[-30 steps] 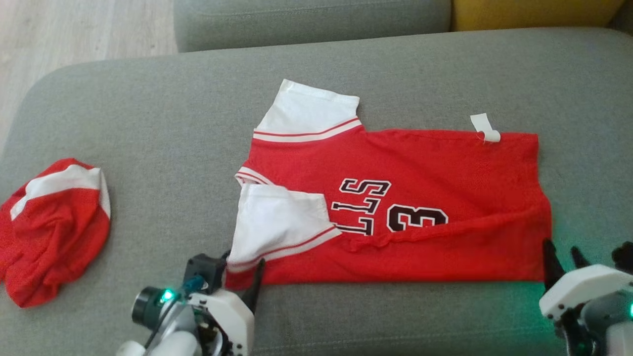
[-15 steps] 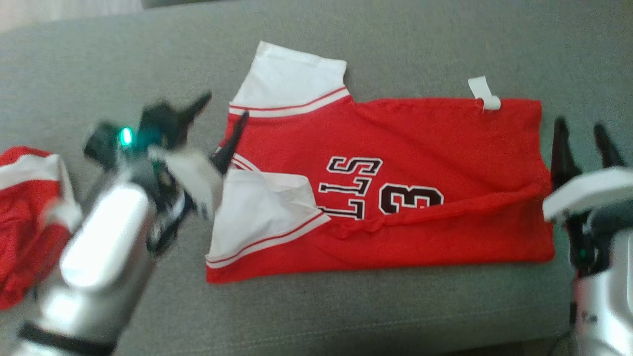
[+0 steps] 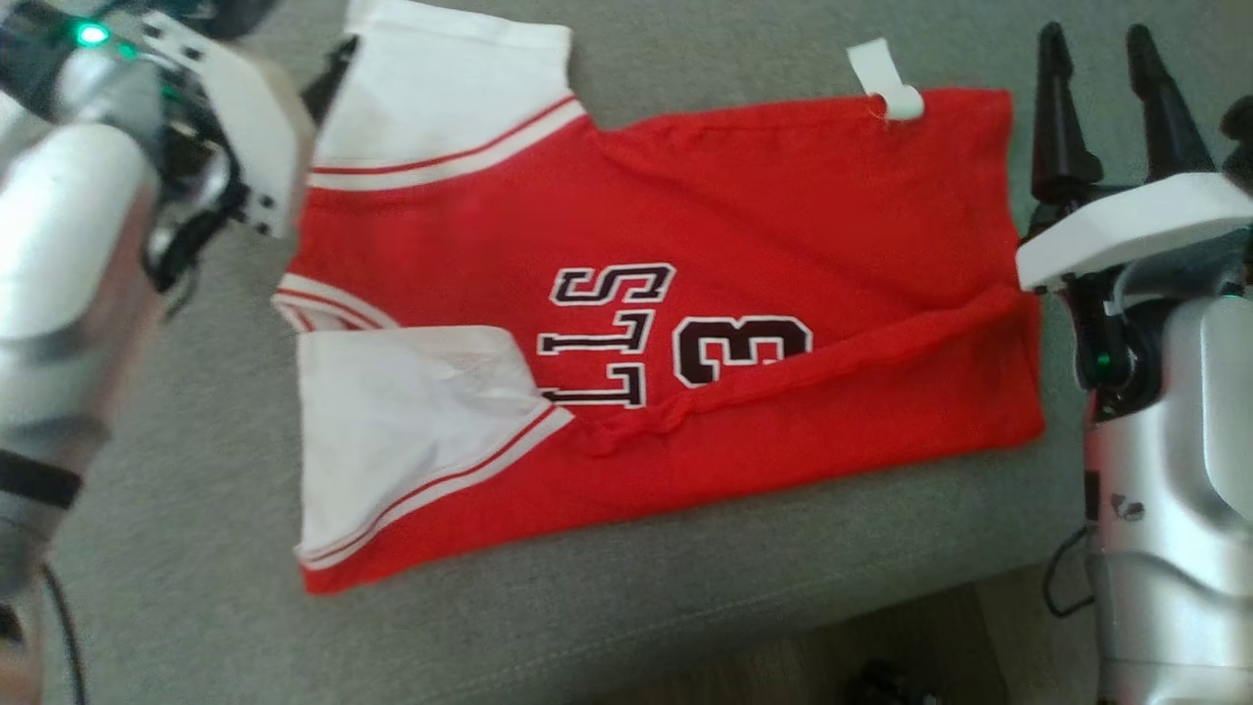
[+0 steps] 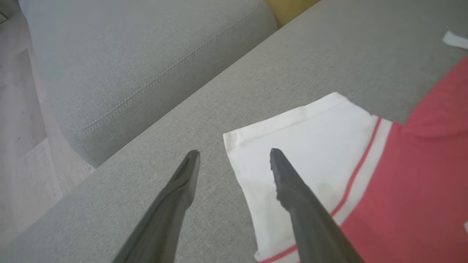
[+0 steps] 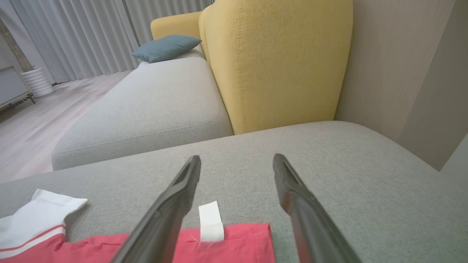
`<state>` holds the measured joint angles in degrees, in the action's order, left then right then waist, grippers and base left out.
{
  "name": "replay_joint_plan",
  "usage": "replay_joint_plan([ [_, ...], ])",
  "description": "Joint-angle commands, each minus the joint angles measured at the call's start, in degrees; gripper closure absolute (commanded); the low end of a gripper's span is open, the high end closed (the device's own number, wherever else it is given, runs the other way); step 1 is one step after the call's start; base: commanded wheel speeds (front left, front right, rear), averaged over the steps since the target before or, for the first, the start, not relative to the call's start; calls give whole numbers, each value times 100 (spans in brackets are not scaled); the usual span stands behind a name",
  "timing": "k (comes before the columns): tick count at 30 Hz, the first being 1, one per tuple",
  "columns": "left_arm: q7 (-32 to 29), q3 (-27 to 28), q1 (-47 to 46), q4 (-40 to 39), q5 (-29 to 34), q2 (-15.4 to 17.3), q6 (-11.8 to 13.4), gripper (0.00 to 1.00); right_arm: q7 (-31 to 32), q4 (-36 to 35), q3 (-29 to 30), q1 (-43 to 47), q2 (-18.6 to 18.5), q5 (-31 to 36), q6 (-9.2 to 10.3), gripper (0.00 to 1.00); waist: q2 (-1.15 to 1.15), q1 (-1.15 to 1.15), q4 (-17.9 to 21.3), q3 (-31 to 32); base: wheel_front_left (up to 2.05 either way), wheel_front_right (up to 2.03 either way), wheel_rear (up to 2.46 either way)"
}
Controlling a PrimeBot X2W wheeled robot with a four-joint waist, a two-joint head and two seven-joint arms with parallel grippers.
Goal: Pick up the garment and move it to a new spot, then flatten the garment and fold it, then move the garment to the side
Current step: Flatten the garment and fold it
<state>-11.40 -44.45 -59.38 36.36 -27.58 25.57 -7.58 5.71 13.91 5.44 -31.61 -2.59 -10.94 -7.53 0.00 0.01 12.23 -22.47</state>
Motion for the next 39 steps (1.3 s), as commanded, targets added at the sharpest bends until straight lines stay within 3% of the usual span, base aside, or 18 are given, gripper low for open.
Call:
replay_joint_plan([
  [1, 93, 80, -449, 52, -24, 315, 10, 0, -62, -186, -180, -204, -29, -68, 4, 0, 0, -1, 246, -231, 0, 0, 0],
  [15, 650, -755, -1309, 1632, -278, 433, 9, 0, -230, -553, -680, 6, -29, -432, 4, 0, 0, -1, 763, -653, 0, 0, 0],
  [26, 525, -1440, -1399, 1781, -907, 351, 9, 0, -283, -535, -616, 143, -29, -474, 4, 0, 0, -1, 866, -710, 0, 0, 0],
  [27, 450, -1528, -1390, 1744, -1016, 351, 9, 25, -285, -528, -605, 144, -29, -471, 4, 0, 0, -1, 868, -707, 0, 0, 0],
  [28, 396, -1625, -1385, 1683, -1120, 359, 9, 100, -286, -522, -591, 145, -29, -468, 4, 0, 0, -1, 867, -702, 0, 0, 0],
  [33, 504, -1865, -1442, 1562, -1530, 399, 9, 100, -284, -460, -468, 145, -29, -397, 4, 0, 0, -1, 775, -612, 0, 0, 0],
  [39, 1320, -1965, -1408, 1461, -1875, 151, 9, 100, -168, -267, -117, 78, -29, -25, 4, 0, 0, -1, 276, -224, 0, 0, 0],
])
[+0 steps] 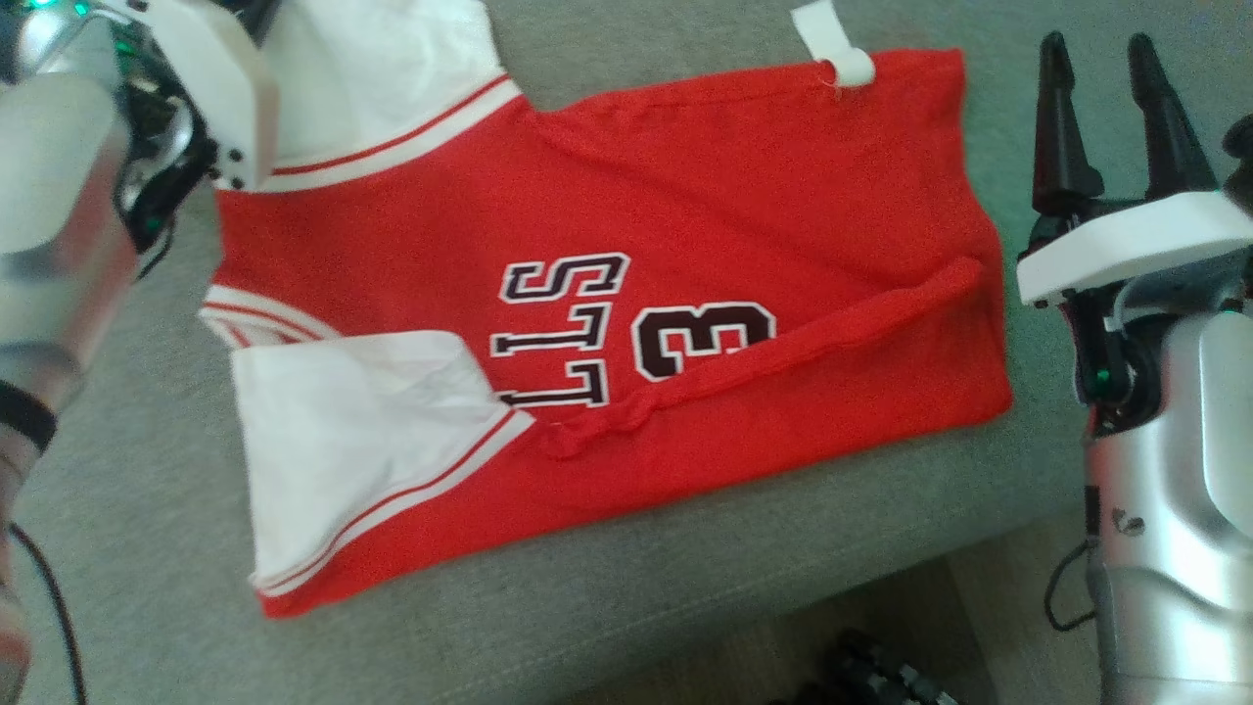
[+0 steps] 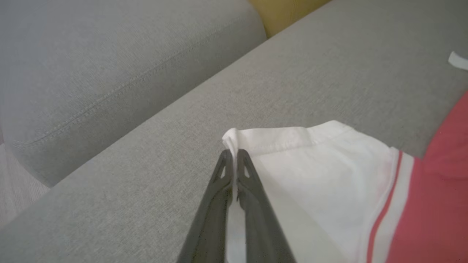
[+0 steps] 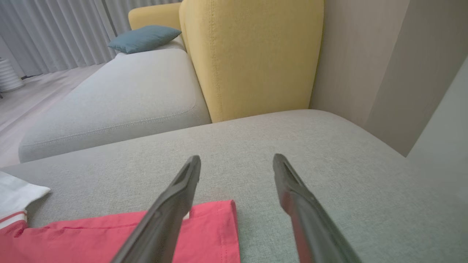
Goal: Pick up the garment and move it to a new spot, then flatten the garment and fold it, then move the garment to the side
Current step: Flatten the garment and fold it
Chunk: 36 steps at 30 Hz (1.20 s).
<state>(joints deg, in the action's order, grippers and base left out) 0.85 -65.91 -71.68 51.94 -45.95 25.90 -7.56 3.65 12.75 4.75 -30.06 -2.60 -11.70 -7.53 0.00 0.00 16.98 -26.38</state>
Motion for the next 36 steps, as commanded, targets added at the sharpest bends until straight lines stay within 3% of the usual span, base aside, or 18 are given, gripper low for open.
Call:
replay_joint_plan([
  [1, 189, 168, -162, -131, -71, 79, 8, 100, 69, -117, 5, -87, -28, 125, 4, 0, 0, 0, -285, 219, 0, 0, 0],
  [6, 613, 153, -39, -307, -254, -60, 8, 100, 266, 143, 230, -162, -28, 396, 4, 0, 0, 0, -689, 479, 0, 0, 0],
  [10, 664, 154, 112, -530, -471, -155, 8, 100, 558, 563, 420, -280, -28, 394, 4, 0, 0, 0, -954, 630, 0, 0, 0],
  [16, 787, 105, 199, -920, -458, -209, 64, 100, 1028, 1275, 811, -543, -152, 924, 4, 0, 0, 0, -1283, 675, 0, 0, 0],
  [25, 735, 64, 267, -1522, -425, -73, 233, 100, 1384, 2149, 1006, -955, -536, 1398, 4, 0, 0, 0, -1480, 498, 0, 0, 0],
  [36, 572, 68, 240, -2016, -433, 159, 414, 100, 1456, 2907, 1222, -1501, -594, 2086, 4, 0, 0, 0, -1499, 281, 0, 0, 0],
])
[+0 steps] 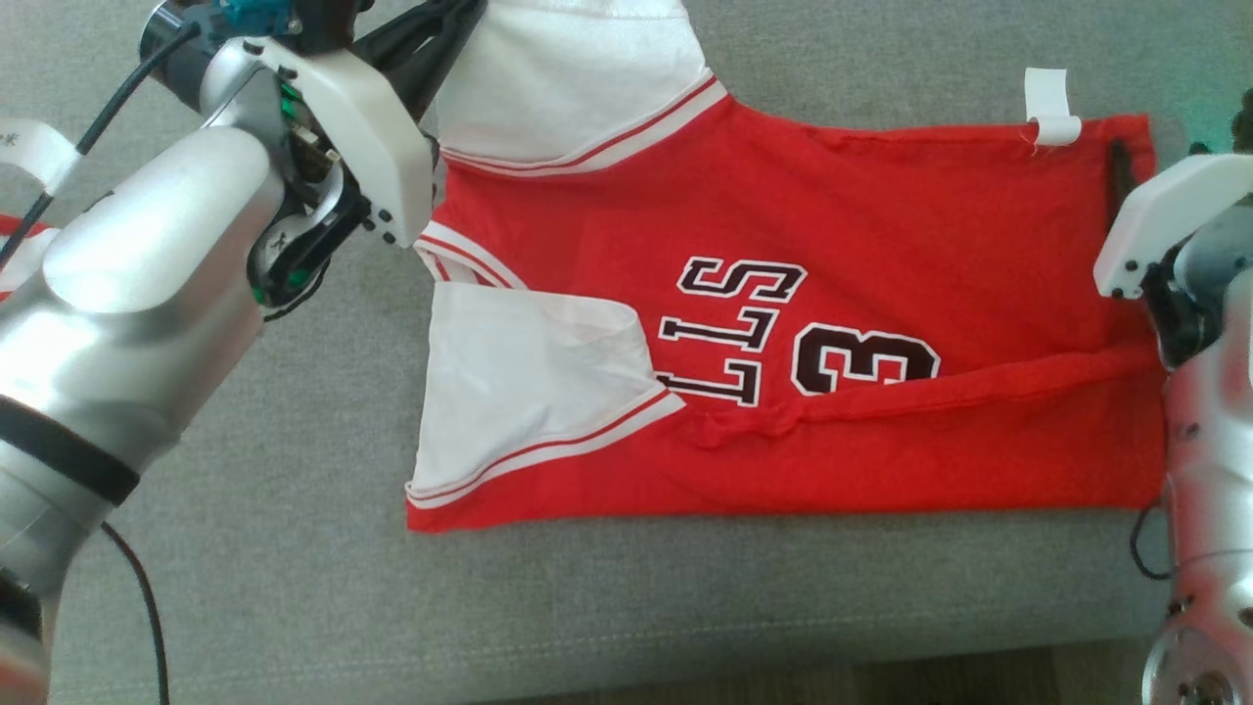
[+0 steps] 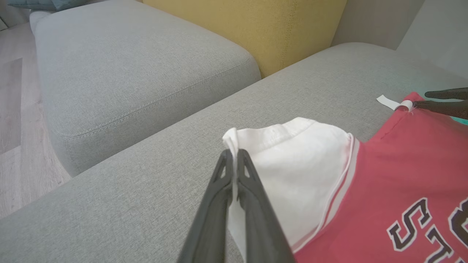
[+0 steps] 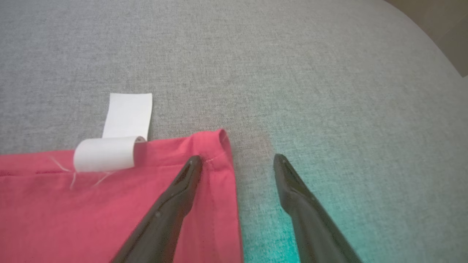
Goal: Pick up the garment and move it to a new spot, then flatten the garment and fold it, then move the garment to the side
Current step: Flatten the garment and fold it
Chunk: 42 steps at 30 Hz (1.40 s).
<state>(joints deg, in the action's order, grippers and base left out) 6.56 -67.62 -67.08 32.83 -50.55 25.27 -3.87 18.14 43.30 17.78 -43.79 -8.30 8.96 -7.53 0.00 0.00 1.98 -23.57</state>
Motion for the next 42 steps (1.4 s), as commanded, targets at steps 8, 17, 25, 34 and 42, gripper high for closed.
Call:
replay_joint_plan([
  [8, -69, 234, -228, -235, 5, 303, 110, 100, -107, 228, -101, -384, 34, 246, 4, 0, 0, 0, -5, -32, 0, 0, 0],
  [17, -93, 254, -212, -123, -56, 371, 159, 100, -347, 607, -413, -586, -35, 60, 4, 100, 0, 0, -27, -38, 0, 0, 0],
  [25, 102, 405, -373, 261, -35, 496, 308, 100, -1242, 426, -343, -1065, 52, -449, 4, 100, 0, 0, -21, -143, 0, 0, 0],
  [34, 347, 519, -801, 912, 33, 300, 303, 100, -1926, 556, -123, -1612, 61, -566, 4, 100, 0, 0, -34, -312, 0, 0, 0],
  [42, 689, 574, -1063, 1532, 146, -82, 202, 100, -2366, 976, 66, -1962, 172, -630, 4, 100, 0, 0, -80, -345, 0, 0, 0],
])
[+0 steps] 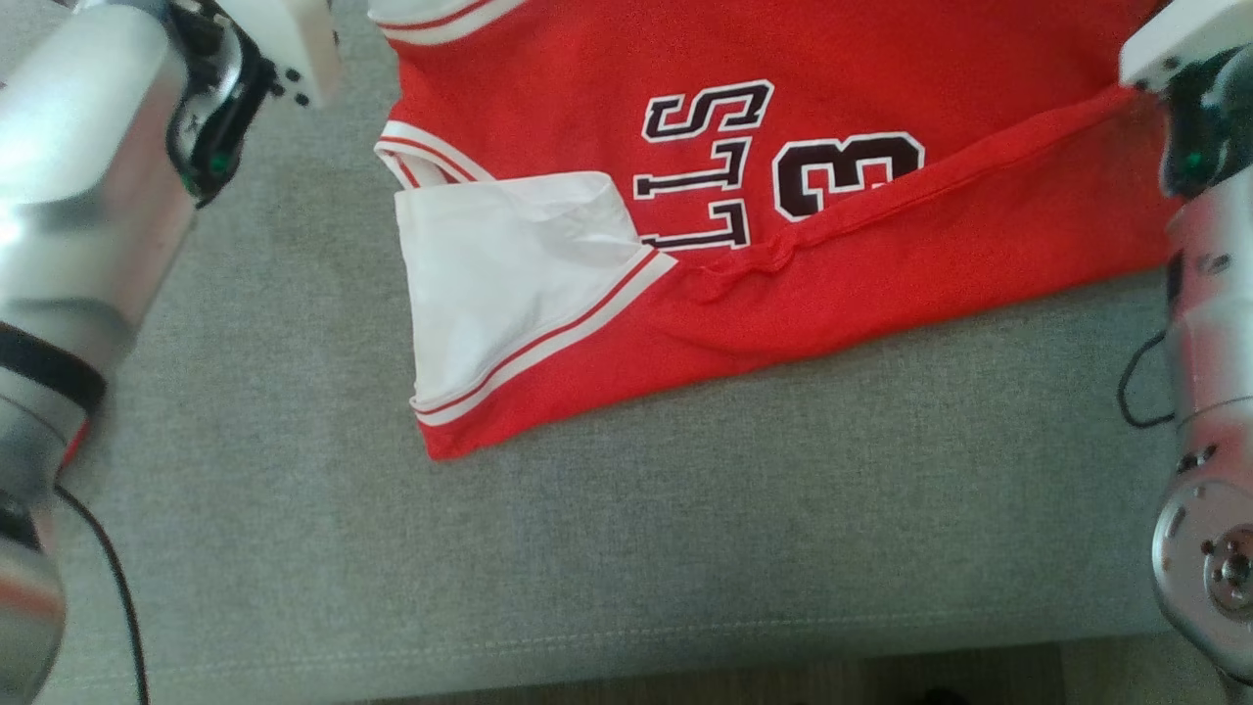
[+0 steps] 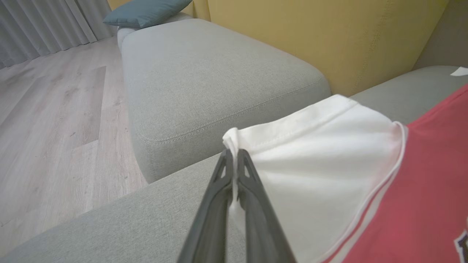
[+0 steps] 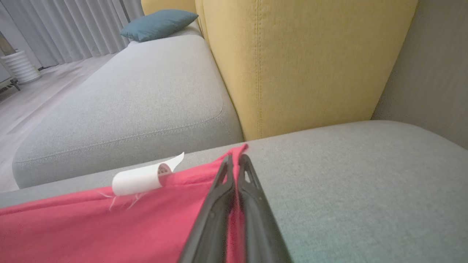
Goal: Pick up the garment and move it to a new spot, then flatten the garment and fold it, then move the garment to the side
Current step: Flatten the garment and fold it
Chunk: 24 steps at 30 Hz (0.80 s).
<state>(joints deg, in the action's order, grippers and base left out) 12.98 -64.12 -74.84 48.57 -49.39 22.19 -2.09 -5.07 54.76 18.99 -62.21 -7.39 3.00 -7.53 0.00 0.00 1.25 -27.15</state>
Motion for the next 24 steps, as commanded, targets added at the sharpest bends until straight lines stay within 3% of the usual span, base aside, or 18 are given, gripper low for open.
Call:
replay_joint_plan([
  [1, 71, 216, -242, -4, 25, 181, -28, 100, -62, -99, -80, -89, 75, -51, 4, 100, 0, 0, -22, 48, 0, 0, 0],
  [11, 184, 84, 569, -319, 81, 172, -258, 100, 72, 287, -362, 481, -193, -663, 4, 100, 0, 0, -112, 641, 0, 0, 0],
  [24, -78, -301, 2291, -2015, -94, 597, 212, 100, 1042, 103, -1200, 1960, -729, -1550, 4, 100, 0, 0, -258, 1505, 0, 0, 0],
])
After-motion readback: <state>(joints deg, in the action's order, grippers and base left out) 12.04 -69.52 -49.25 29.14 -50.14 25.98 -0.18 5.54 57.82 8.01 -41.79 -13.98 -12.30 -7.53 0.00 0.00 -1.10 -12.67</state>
